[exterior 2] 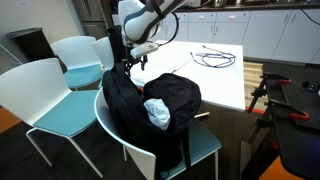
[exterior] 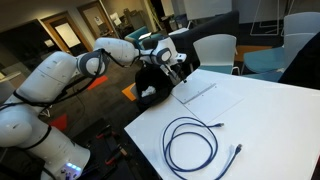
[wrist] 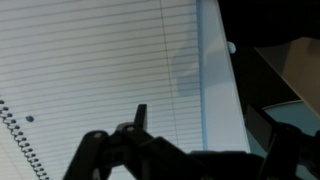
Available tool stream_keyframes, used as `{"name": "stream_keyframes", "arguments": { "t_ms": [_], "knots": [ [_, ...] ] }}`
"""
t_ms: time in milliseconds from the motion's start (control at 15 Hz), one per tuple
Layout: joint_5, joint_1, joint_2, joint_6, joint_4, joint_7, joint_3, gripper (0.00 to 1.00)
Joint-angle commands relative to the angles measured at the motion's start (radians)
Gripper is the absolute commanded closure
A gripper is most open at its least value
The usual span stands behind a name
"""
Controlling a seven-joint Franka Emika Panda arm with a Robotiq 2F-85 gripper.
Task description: Move the data cable to the right the right then flip the pages in the book
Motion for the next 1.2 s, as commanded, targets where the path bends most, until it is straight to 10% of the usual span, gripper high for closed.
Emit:
{"name": "stream_keyframes", "arguments": {
  "t_ms": [0,1133],
  "knots": [
    [0.009,-0.022,0.037,0.026,0.034,-0.005,0.000,0.00],
    [-0.003,-0.034,0.066,-0.014,0.064,-0.028,0.003,0.00]
  ]
}}
